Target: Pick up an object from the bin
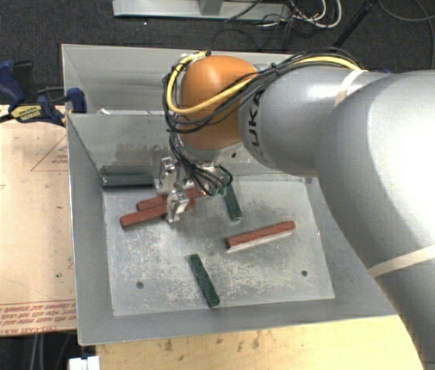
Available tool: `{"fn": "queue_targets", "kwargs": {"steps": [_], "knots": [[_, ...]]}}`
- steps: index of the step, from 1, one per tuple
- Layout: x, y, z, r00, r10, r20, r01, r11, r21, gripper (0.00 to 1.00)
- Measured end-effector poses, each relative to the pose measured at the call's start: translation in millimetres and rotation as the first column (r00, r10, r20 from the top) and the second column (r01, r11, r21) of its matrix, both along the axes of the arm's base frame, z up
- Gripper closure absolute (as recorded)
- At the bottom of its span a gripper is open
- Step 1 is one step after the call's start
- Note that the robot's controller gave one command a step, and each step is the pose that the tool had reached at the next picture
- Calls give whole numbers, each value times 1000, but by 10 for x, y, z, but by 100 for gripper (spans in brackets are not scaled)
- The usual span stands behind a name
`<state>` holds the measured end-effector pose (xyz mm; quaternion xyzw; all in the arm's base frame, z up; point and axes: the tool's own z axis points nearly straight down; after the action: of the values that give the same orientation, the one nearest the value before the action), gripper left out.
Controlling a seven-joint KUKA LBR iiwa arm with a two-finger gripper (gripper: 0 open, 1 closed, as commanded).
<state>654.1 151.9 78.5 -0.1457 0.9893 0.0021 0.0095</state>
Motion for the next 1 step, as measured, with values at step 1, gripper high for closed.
{"fn": "queue_targets", "kwargs": {"steps": [1], "knots": [[0, 0, 0, 1000, 0, 0, 0, 1000, 0, 100]]}}
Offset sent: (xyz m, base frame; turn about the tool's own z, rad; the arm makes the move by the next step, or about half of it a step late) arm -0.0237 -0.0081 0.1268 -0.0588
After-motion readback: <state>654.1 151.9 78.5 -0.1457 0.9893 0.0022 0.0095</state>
